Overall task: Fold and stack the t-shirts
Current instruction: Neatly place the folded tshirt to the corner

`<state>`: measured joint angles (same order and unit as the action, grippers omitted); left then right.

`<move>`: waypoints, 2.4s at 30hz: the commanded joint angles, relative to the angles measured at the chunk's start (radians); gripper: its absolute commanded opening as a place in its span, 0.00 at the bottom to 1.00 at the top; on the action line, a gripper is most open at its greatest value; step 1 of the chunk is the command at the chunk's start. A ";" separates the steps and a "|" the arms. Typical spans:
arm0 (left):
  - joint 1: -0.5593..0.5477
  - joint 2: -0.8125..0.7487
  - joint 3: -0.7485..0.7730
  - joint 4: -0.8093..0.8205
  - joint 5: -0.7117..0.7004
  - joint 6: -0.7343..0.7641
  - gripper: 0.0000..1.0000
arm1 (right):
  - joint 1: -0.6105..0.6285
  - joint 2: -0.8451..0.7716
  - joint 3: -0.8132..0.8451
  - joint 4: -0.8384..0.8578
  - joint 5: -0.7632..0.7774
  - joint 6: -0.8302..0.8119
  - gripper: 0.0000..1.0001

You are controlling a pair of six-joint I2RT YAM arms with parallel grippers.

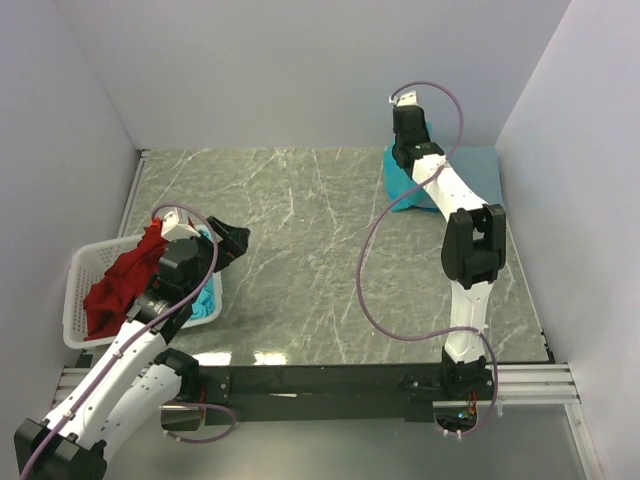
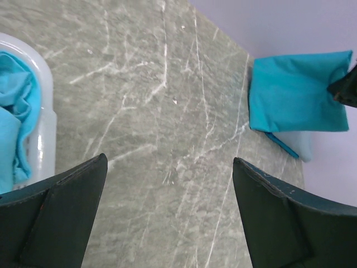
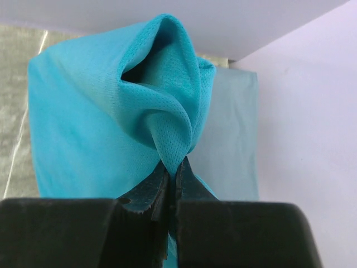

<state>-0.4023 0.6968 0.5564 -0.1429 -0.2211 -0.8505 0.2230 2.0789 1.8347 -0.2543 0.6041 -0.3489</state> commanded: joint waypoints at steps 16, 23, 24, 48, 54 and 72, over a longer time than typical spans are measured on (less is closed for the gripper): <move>0.002 -0.016 0.036 0.011 -0.087 0.038 0.99 | -0.024 -0.051 0.268 -0.118 -0.006 0.045 0.00; 0.000 -0.002 0.040 0.006 -0.073 0.031 0.99 | -0.047 -0.085 0.238 -0.149 -0.009 0.067 0.00; 0.000 0.004 0.042 0.005 -0.072 0.031 0.99 | -0.050 -0.086 0.238 -0.152 -0.009 0.074 0.00; 0.000 0.105 0.074 0.020 -0.069 0.041 0.99 | -0.217 -0.013 0.202 -0.174 -0.233 0.186 0.00; 0.002 0.118 0.074 0.034 -0.078 0.039 0.99 | -0.269 0.039 0.179 -0.142 -0.280 0.169 0.00; 0.000 0.181 0.099 0.023 -0.084 0.039 0.99 | -0.333 0.175 0.236 -0.123 -0.227 0.168 0.00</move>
<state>-0.4023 0.8711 0.6064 -0.1429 -0.2939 -0.8280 -0.0856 2.2444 2.0048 -0.4206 0.3584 -0.1776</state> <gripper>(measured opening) 0.995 0.034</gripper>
